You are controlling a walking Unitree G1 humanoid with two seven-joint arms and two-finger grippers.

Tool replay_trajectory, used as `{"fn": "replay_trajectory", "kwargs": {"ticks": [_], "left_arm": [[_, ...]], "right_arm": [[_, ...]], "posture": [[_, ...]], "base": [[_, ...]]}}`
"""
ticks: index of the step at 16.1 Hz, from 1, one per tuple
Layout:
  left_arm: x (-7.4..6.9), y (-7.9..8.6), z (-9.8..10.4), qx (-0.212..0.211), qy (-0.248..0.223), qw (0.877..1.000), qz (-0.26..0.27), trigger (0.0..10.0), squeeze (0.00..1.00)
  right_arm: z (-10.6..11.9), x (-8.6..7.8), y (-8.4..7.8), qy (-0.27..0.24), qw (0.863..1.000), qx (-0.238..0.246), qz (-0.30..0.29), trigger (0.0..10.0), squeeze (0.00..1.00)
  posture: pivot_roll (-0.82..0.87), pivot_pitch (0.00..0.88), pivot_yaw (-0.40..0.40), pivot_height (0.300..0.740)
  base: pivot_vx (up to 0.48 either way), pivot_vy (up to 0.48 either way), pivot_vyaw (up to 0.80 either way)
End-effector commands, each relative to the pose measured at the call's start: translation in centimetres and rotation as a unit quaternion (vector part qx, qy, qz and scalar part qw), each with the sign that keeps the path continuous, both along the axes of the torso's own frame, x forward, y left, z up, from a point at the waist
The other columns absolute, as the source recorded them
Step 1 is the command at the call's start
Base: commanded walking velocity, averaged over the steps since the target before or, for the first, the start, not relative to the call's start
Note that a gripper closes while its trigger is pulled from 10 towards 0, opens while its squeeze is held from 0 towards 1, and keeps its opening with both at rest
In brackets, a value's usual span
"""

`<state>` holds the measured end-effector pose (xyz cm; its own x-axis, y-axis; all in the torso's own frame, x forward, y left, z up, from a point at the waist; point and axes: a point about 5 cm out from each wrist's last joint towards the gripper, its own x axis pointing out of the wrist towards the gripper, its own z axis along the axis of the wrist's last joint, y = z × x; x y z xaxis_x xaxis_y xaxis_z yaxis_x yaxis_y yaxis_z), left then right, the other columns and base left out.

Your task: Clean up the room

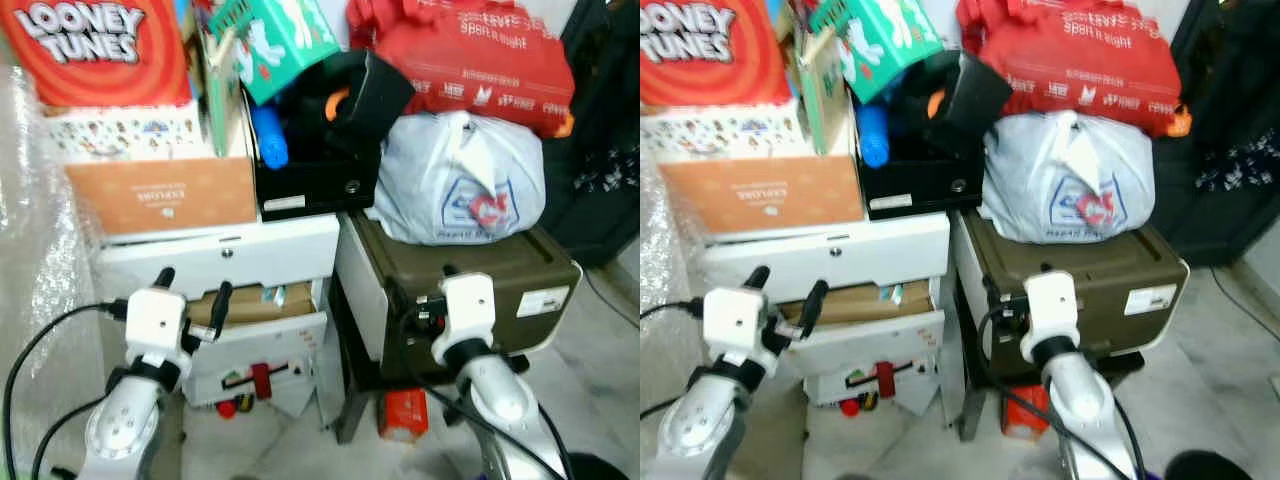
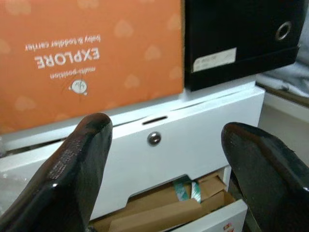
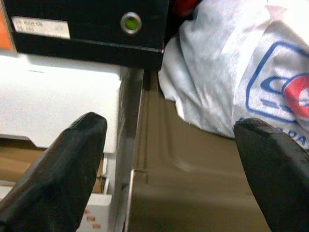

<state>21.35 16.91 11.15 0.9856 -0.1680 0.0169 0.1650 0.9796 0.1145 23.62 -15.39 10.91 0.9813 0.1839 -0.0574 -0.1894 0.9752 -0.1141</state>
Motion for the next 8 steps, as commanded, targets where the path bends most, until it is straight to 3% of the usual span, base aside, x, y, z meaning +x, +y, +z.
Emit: {"fn": "replay_trajectory", "kwargs": {"ticks": [1,8], "left_arm": [[0.04,-0.3,0.13,-0.002,-0.001,1.0,-0.006,10.0,0.0],[-0.06,-0.83,0.26,-0.004,0.001,1.0,-0.024,10.0,0.0]], "right_arm": [[0.09,0.08,-0.33,0.002,1.0,0.0,-0.003,10.0,0.0],[-0.18,-0.22,-0.26,0.008,1.0,0.0,0.002,10.0,0.0]], "posture": [[0.04,0.0,-0.058,0.74],[0.04,0.0,-0.059,0.74]], "base": [[0.0,0.0,0.8],[0.0,0.0,0.8]]}}
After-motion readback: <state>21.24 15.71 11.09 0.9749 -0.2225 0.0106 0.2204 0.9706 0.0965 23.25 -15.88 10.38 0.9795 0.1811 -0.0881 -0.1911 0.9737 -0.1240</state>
